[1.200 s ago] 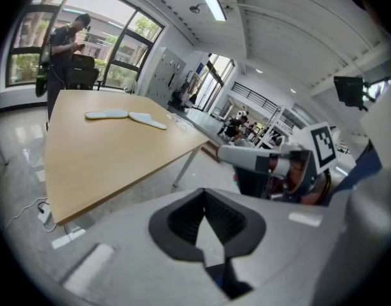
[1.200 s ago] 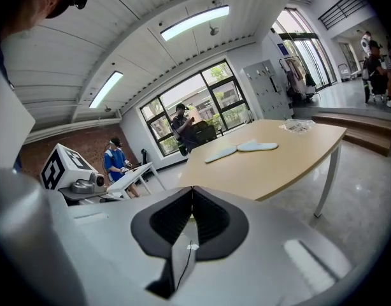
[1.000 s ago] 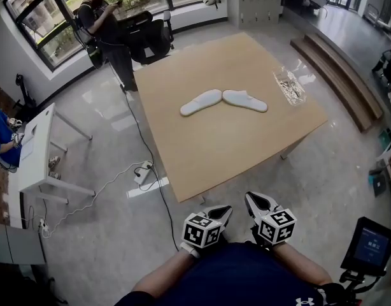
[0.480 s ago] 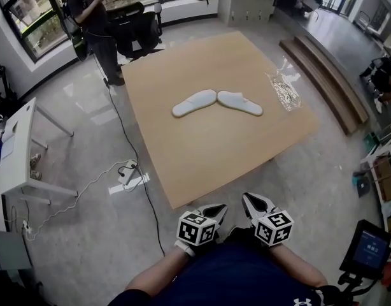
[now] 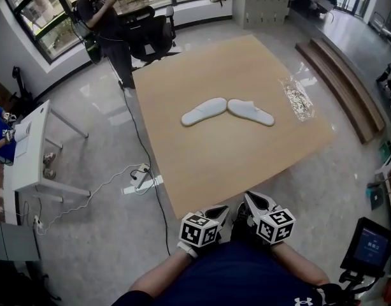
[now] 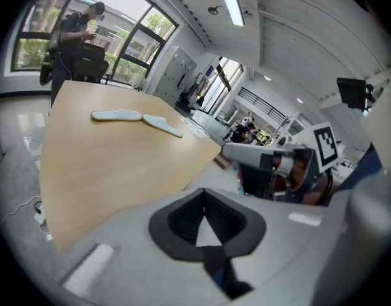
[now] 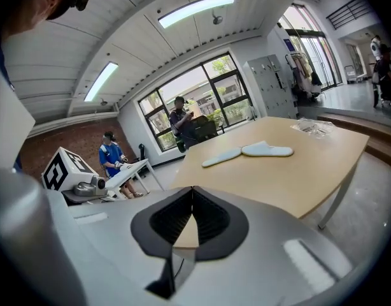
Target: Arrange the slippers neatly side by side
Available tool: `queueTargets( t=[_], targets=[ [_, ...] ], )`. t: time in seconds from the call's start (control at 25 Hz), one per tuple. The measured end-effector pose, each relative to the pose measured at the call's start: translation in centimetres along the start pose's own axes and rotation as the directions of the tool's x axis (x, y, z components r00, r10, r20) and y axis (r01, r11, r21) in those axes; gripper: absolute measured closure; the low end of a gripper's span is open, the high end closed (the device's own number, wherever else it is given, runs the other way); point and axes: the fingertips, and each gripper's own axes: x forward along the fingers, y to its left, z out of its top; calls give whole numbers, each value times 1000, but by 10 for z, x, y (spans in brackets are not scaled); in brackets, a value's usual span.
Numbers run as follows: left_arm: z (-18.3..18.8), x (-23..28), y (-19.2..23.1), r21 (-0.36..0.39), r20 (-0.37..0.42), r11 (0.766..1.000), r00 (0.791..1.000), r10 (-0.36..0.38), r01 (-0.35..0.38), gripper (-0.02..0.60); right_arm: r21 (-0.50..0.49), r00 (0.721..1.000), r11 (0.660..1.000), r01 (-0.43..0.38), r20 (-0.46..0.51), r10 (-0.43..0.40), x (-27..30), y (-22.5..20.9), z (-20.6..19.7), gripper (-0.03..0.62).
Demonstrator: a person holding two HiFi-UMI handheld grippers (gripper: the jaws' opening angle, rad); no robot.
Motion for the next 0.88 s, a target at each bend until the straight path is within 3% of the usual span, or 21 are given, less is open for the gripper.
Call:
queueTargets(
  t=[0.16, 0.4, 0.68, 0.88],
  targets=[
    [32, 13, 14, -14, 50, 997, 996, 80, -79, 578, -37, 996, 995, -88, -5, 88, 25, -13, 25, 583],
    [65, 54, 6, 6, 41, 993, 992, 120, -121, 578, -31, 988, 988, -154, -20, 154, 42, -52, 55, 583],
    [79, 67, 11, -15, 60, 985, 983, 174, -174, 578, -29, 982, 981, -190, -3, 189, 46, -71, 68, 583],
    [111, 107, -4, 38, 40, 986, 986, 160, -162, 578, -16, 984, 985, -171, 48, 171, 43, -116, 103, 583]
  ],
)
